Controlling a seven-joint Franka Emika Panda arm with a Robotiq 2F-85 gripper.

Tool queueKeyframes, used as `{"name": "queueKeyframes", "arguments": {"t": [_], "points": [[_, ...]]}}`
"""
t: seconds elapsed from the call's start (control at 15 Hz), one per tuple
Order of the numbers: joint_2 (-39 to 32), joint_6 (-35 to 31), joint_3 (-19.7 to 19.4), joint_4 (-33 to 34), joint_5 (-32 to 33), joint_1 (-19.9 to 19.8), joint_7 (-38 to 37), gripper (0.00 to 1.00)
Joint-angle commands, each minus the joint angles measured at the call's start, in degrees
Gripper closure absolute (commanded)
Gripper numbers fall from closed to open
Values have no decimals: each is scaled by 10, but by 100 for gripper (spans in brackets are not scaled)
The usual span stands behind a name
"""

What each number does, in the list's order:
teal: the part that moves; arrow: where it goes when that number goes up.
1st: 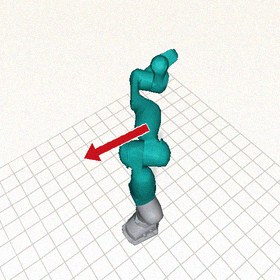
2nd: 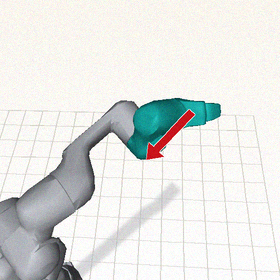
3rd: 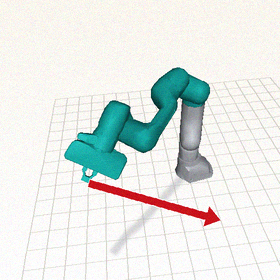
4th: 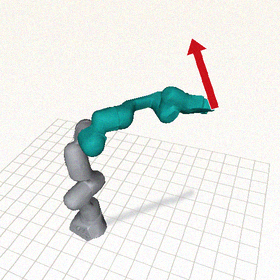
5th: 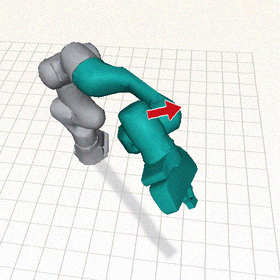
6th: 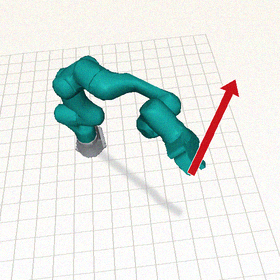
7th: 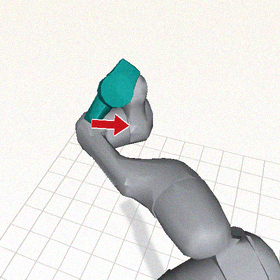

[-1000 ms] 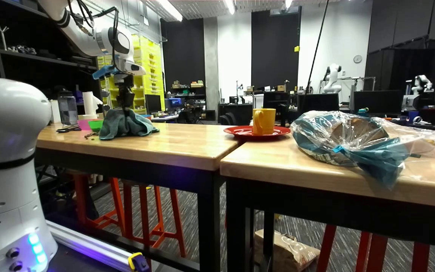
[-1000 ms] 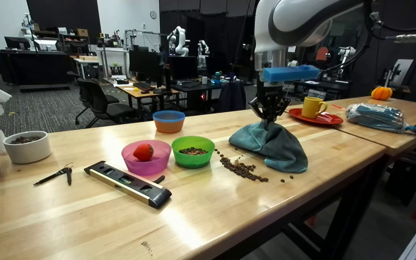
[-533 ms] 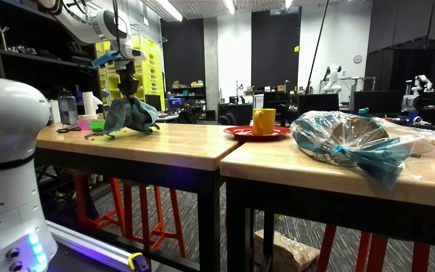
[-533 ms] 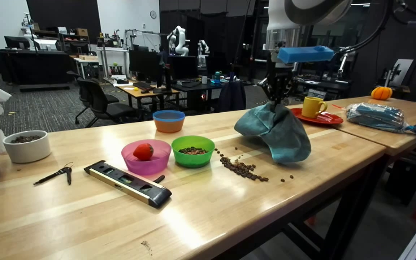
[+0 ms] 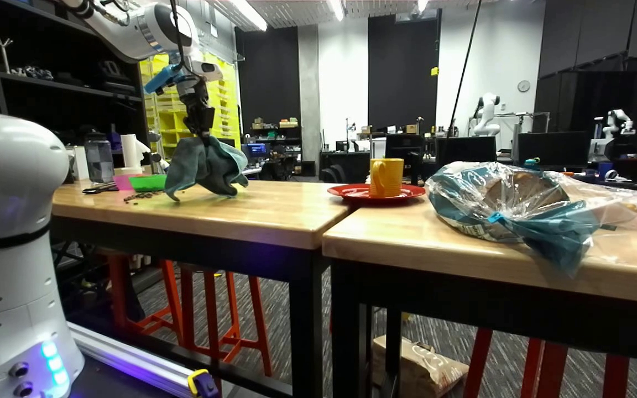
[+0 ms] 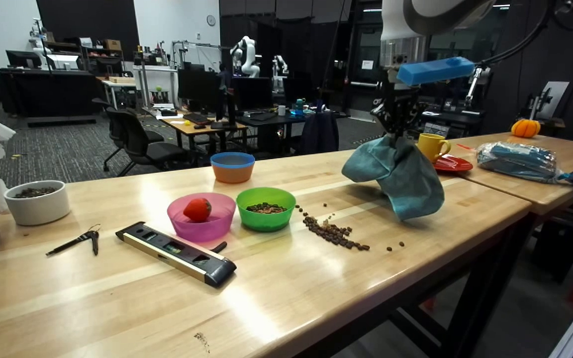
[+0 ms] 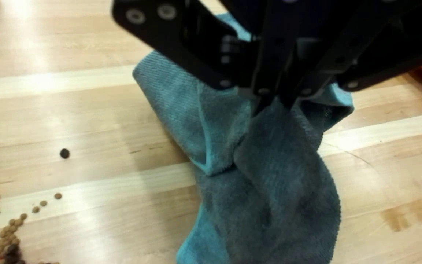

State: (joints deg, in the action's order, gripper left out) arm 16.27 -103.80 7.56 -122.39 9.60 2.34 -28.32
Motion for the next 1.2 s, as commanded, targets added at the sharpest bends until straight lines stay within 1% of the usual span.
{"name": "queueKeyframes", "arguments": {"t": [0.0, 0.27, 0.53, 0.8, 1.13], "points": [[3, 16, -1, -19, 15, -12, 5, 98], [-6, 20, -9, -53, 8, -20, 6, 98], [-20, 33, -16, -75, -15, -23, -9, 98], [-31, 39, -11, -90, -41, -18, -52, 98], [-44, 35, 4, -101, -95, -6, -144, 98]]}}
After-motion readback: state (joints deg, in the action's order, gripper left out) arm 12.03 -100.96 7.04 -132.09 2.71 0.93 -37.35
